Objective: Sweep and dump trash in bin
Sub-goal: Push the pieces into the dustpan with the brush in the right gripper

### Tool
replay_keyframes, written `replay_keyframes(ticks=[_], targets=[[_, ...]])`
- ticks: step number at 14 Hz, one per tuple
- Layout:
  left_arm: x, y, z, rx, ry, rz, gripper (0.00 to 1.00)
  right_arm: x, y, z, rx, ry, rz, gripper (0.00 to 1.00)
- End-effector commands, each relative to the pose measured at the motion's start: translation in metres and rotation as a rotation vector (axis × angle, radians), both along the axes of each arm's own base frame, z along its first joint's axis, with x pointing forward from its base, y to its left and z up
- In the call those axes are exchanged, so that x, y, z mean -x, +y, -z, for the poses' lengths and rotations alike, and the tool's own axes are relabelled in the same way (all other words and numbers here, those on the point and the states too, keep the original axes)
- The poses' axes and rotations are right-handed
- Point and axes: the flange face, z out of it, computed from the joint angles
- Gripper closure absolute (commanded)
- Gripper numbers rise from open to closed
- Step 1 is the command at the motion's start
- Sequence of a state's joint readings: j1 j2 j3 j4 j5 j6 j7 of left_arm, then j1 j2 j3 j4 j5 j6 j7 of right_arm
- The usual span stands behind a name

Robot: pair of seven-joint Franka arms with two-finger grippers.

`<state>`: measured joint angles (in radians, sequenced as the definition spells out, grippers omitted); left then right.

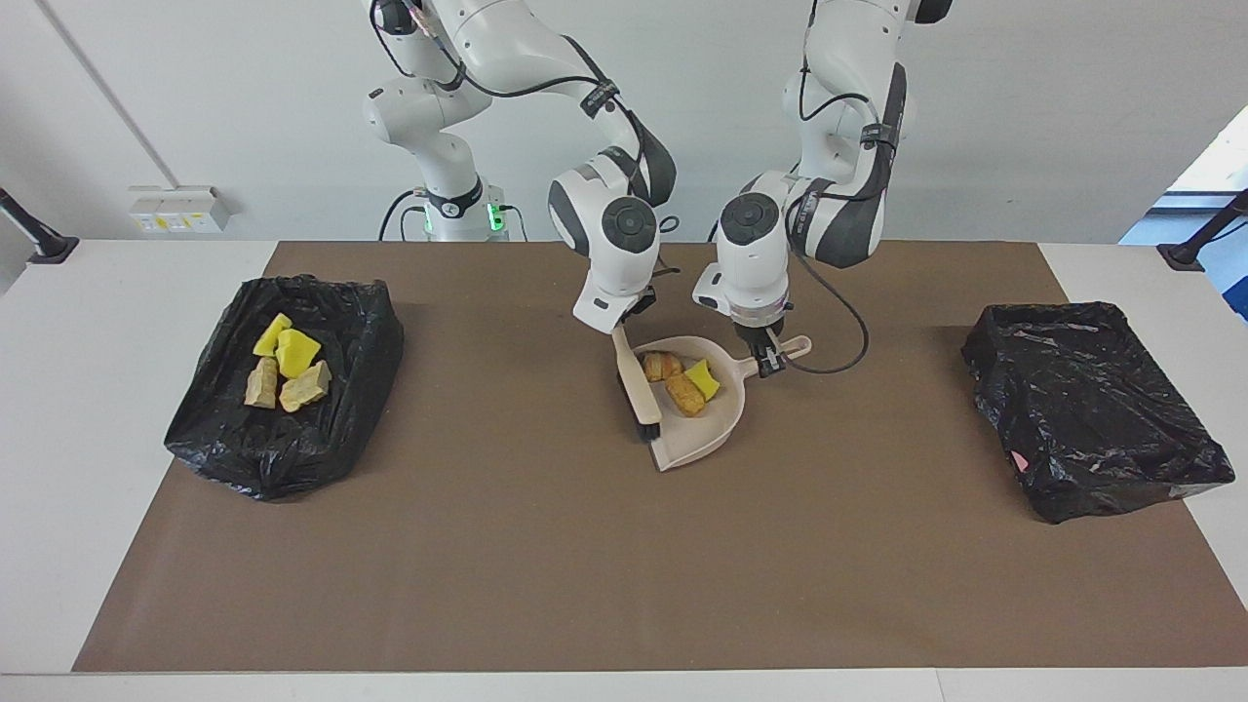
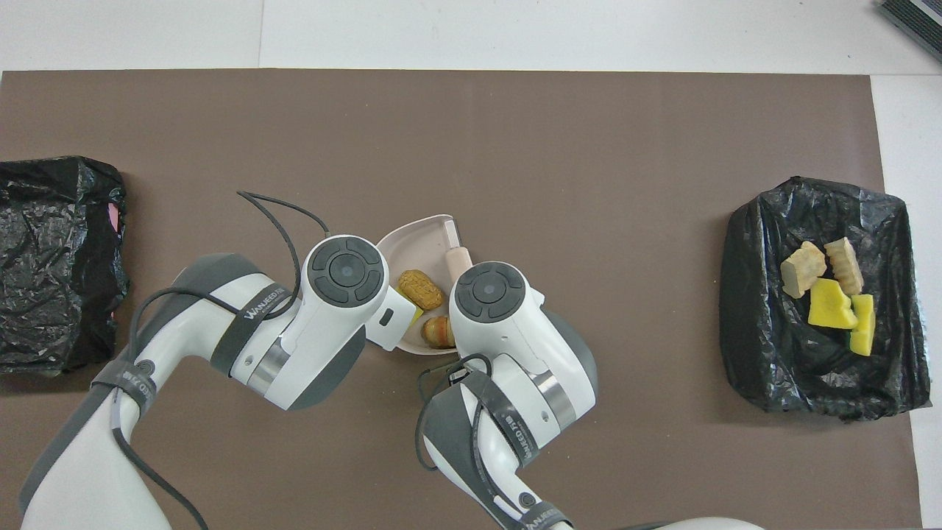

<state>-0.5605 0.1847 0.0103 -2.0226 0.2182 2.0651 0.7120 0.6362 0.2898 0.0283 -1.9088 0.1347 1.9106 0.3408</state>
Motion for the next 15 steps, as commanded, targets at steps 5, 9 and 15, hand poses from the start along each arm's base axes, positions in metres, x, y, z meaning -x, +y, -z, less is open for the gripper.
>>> replay_keyframes(ticks=[5, 9, 15], targets=[[0.004, 0.006, -0.005, -0.003, -0.011, -0.017, 1.00, 0.002, 0.005, -0.003, -0.013, -0.015, 0.030, 1.00], [0.004, 0.006, -0.005, -0.004, -0.008, -0.011, 1.00, 0.002, 0.006, -0.007, -0.005, -0.011, 0.030, 1.00], [0.004, 0.007, -0.004, -0.010, -0.001, -0.011, 1.00, 0.013, 0.022, -0.012, 0.006, -0.009, 0.024, 1.00]])
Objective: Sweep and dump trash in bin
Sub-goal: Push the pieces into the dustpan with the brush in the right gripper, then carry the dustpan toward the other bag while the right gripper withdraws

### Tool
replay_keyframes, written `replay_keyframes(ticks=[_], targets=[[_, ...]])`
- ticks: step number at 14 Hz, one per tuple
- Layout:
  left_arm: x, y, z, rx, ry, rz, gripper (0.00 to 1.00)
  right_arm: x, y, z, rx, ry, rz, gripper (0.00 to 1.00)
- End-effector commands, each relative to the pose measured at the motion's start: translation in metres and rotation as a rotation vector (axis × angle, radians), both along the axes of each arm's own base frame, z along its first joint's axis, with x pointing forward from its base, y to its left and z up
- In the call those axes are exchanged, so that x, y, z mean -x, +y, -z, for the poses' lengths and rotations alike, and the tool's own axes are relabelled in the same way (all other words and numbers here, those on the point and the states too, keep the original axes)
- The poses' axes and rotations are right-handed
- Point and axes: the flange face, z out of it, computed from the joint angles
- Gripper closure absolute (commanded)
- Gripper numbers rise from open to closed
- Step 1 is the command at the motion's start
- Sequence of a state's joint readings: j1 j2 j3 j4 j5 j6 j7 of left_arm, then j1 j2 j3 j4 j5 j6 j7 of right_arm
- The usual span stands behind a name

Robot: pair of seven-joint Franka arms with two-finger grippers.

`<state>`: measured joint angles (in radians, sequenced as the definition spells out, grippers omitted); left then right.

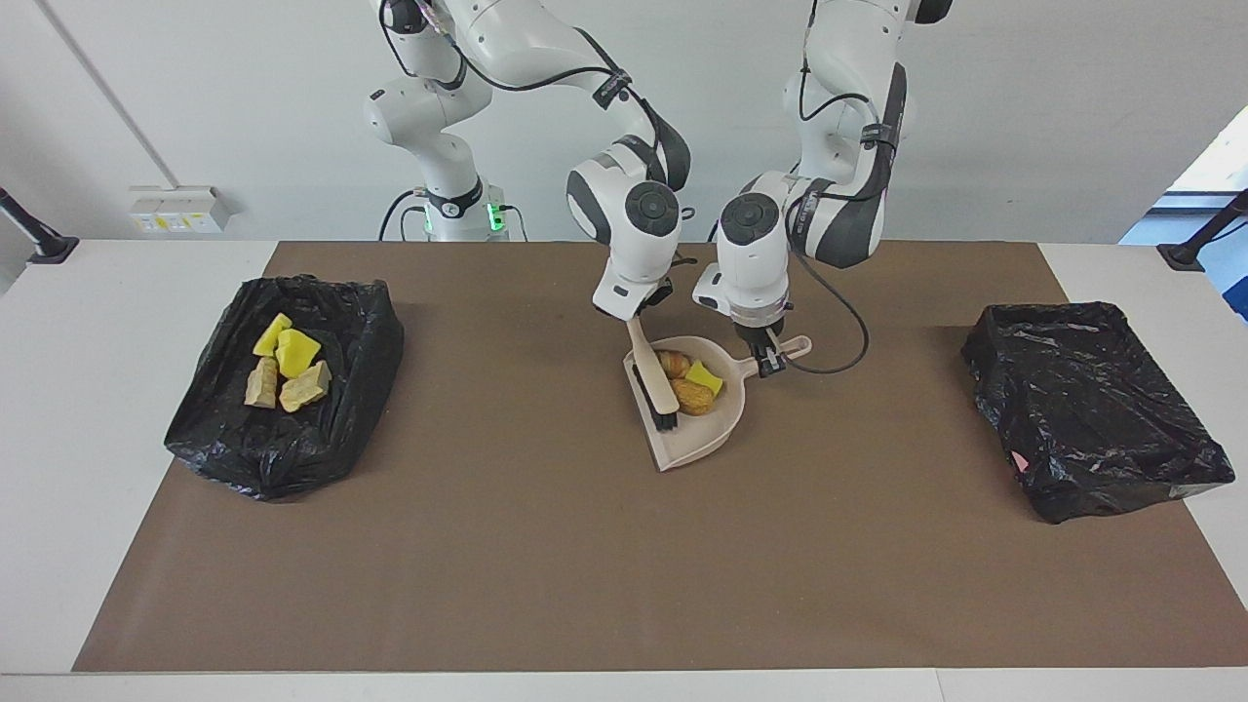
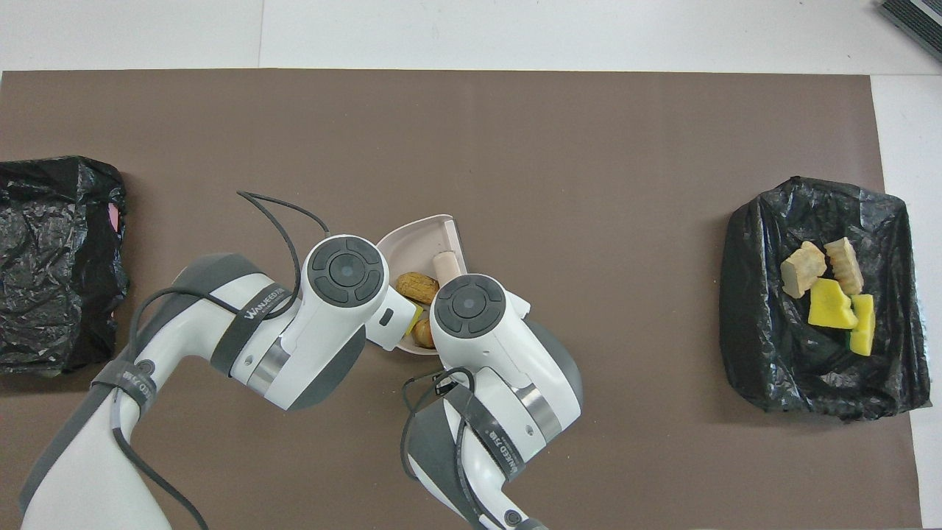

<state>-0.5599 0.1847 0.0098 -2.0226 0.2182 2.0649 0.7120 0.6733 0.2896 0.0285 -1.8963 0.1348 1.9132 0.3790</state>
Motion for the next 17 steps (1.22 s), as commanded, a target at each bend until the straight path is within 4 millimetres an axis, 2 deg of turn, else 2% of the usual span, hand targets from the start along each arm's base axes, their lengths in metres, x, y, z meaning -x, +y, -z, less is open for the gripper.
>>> replay_keyframes(ticks=[1, 3, 5, 8, 12, 14, 16, 17], targets=[[0.004, 0.007, -0.005, -0.009, -0.002, -0.011, 1.00, -0.001, -0.001, -0.008, 0.004, 0.006, 0.032, 1.00], [0.004, 0.007, -0.005, -0.010, -0.001, -0.012, 1.00, -0.008, -0.017, -0.022, 0.003, 0.010, 0.047, 1.00], [0.003, 0.006, -0.006, -0.011, -0.003, -0.011, 1.00, -0.024, -0.055, -0.050, -0.008, 0.007, 0.108, 1.00], [0.000, 0.007, -0.007, -0.008, 0.008, 0.047, 1.00, -0.023, -0.099, -0.084, 0.009, 0.042, 0.162, 1.00], [-0.011, 0.013, -0.024, 0.003, -0.009, 0.093, 1.00, 0.021, -0.132, -0.103, 0.051, 0.102, 0.182, 1.00], [-0.022, 0.019, -0.042, -0.004, -0.007, 0.089, 1.00, 0.052, -0.127, -0.094, 0.014, 0.130, 0.250, 1.00], [-0.033, 0.031, -0.060, -0.008, -0.003, 0.090, 1.00, 0.077, -0.109, -0.085, -0.014, 0.110, 0.280, 1.00], [-0.038, 0.042, -0.071, -0.002, -0.007, 0.110, 1.00, 0.088, -0.092, -0.077, -0.005, 0.113, 0.314, 1.00]])
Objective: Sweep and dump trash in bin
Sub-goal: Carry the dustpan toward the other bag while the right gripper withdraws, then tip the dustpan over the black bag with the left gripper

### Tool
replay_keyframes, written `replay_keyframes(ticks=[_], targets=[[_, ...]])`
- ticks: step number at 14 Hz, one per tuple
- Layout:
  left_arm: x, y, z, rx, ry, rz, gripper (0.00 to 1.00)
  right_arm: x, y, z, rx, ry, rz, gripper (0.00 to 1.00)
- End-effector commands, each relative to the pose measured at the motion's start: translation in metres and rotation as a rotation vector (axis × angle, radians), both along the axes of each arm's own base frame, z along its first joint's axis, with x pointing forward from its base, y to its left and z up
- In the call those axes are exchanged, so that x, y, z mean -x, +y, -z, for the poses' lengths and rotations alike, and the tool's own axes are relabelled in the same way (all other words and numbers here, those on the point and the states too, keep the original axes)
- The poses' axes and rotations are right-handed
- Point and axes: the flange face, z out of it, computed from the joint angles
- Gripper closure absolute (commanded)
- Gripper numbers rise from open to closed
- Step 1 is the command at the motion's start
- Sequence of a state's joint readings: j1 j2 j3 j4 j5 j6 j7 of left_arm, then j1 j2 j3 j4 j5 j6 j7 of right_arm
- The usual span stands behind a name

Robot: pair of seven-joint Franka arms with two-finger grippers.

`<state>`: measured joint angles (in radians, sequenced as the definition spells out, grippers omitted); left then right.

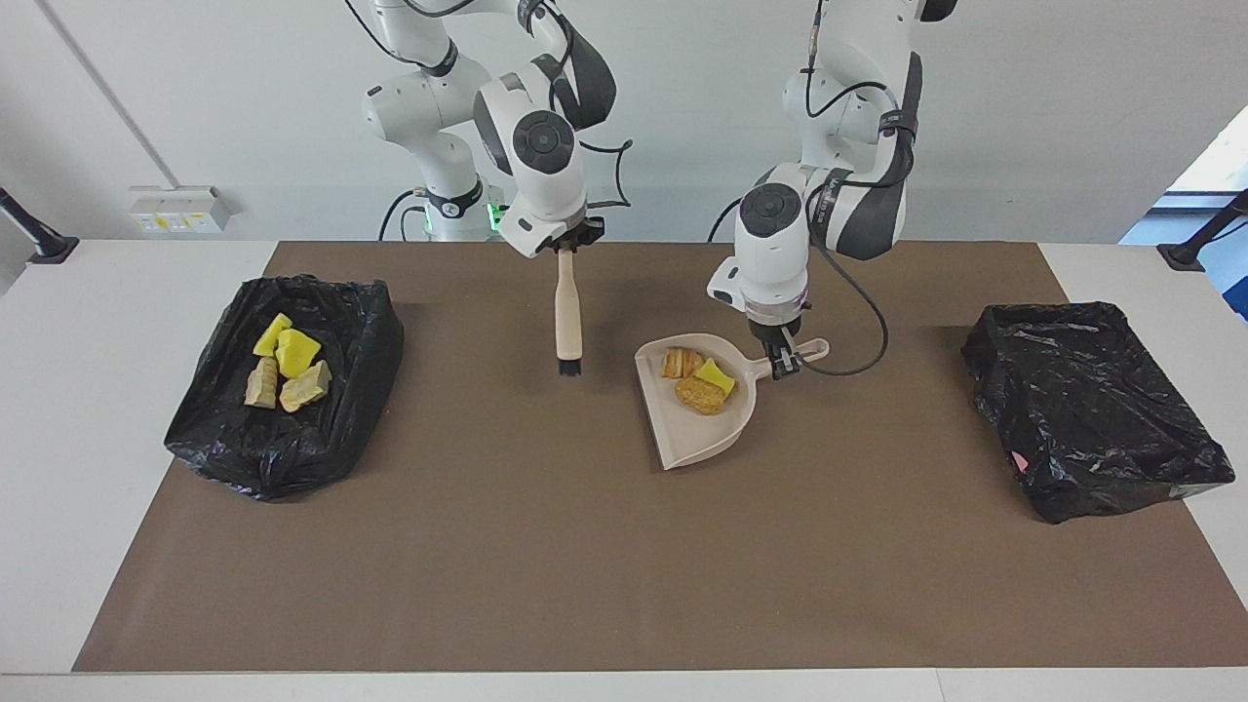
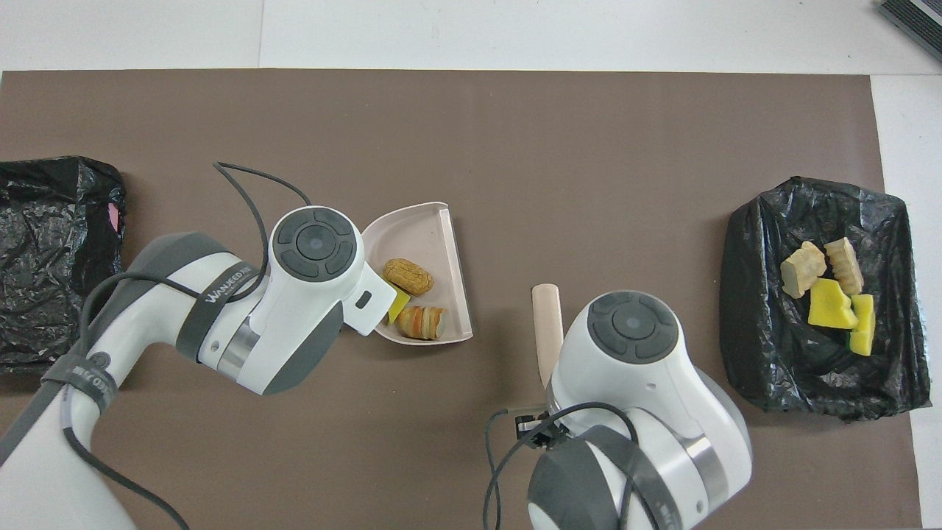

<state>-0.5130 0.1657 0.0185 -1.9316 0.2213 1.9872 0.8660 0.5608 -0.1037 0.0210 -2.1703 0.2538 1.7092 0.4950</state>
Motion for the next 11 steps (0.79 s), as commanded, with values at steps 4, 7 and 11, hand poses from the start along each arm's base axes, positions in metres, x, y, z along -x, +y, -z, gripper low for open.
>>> replay_keyframes(ticks=[4, 7, 11], targets=[[-0.019, 0.058, -0.066, 0.016, -0.040, 0.091, 1.00, 0.058, 0.050, 0.035, -0.003, -0.017, 0.072, 1.00], [-0.027, 0.100, -0.083, 0.013, -0.034, 0.108, 1.00, 0.097, 0.057, 0.050, -0.021, -0.021, 0.033, 1.00], [-0.054, 0.191, -0.114, 0.010, -0.059, 0.088, 1.00, 0.126, 0.041, 0.065, -0.019, -0.038, 0.014, 1.00]])
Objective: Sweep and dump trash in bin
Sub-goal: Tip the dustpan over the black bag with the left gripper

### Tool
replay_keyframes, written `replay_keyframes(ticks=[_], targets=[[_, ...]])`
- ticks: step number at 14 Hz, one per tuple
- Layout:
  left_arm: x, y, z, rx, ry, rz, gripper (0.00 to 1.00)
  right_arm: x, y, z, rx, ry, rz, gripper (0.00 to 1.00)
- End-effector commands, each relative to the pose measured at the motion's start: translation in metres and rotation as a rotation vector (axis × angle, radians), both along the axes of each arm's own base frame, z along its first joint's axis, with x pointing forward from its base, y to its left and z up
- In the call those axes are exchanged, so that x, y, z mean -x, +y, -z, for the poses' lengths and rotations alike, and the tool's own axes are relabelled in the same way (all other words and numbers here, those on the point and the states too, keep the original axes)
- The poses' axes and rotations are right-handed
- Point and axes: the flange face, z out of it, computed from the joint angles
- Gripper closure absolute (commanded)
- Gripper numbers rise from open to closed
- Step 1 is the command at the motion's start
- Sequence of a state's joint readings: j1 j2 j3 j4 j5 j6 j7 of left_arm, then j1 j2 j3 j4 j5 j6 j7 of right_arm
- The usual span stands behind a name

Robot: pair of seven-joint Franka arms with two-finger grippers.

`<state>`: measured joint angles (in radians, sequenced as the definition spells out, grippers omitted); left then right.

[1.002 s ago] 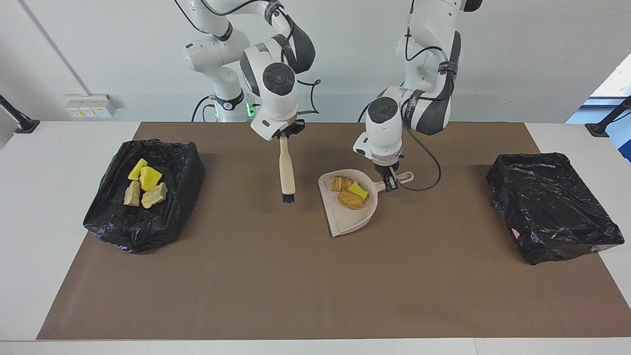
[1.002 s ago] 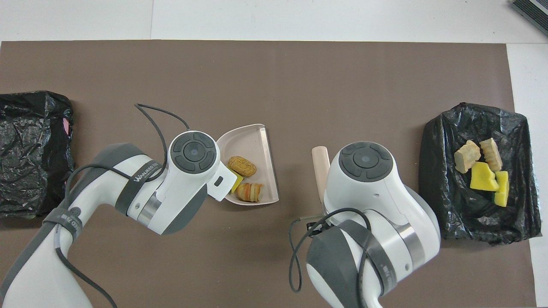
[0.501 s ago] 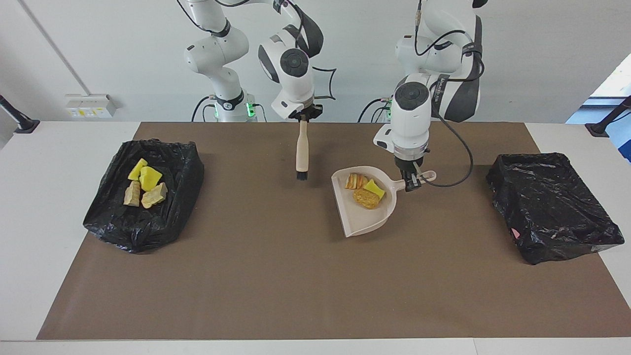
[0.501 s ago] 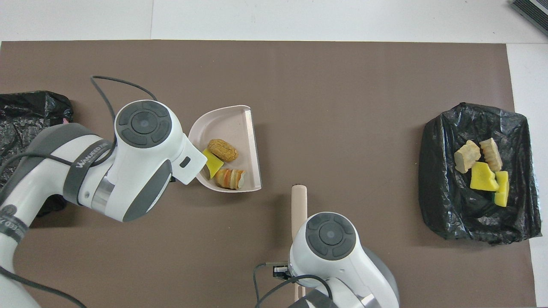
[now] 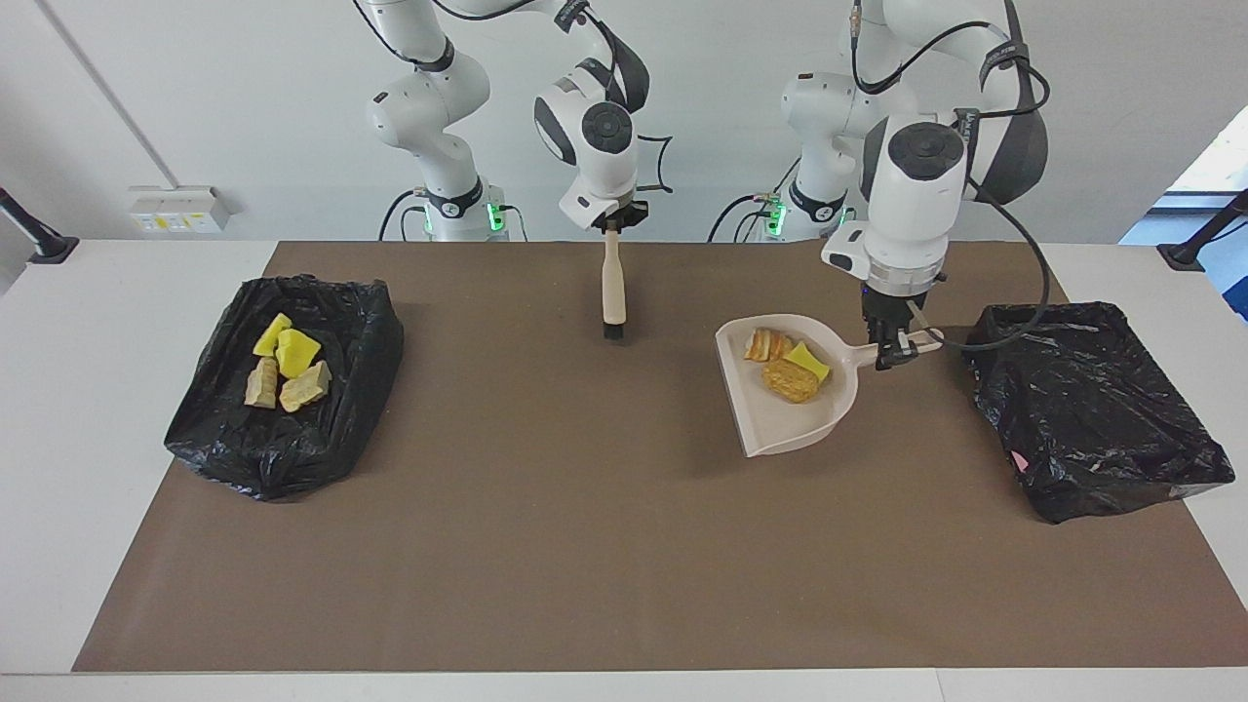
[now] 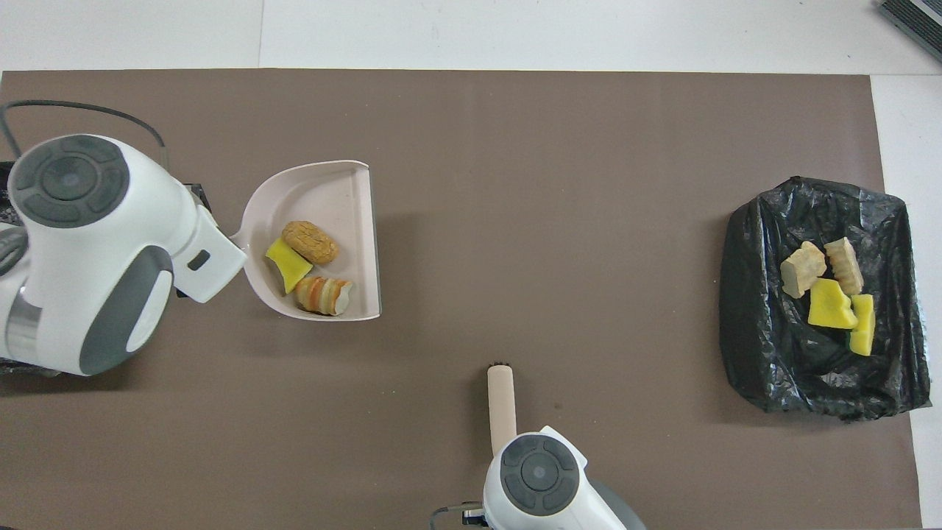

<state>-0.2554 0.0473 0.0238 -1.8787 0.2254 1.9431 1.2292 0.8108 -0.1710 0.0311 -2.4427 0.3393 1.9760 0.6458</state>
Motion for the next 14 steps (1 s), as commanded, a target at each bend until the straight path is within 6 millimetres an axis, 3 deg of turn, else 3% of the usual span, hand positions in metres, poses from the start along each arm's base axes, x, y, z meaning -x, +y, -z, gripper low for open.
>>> replay_keyframes(ticks=[1, 6, 10, 11, 14], targets=[[-0.015, 0.066, -0.032, -0.017, -0.019, 0.009, 1.00, 0.014, -0.015, -0.001, -0.030, -0.022, 0.031, 1.00], [-0.030, 0.216, -0.044, -0.028, -0.027, -0.018, 1.00, 0.008, -0.007, 0.009, -0.042, -0.040, 0.029, 1.00], [-0.026, 0.319, -0.059, -0.066, -0.040, 0.002, 1.00, 0.004, -0.001, 0.008, -0.060, 0.003, 0.038, 0.97], [-0.025, 0.347, -0.063, -0.078, -0.047, 0.010, 1.00, 0.002, -0.002, 0.010, -0.059, 0.004, 0.045, 0.92], [-0.032, 0.405, -0.065, -0.127, -0.053, 0.047, 1.00, 0.000, -0.005, 0.018, -0.057, 0.016, 0.026, 0.75]])
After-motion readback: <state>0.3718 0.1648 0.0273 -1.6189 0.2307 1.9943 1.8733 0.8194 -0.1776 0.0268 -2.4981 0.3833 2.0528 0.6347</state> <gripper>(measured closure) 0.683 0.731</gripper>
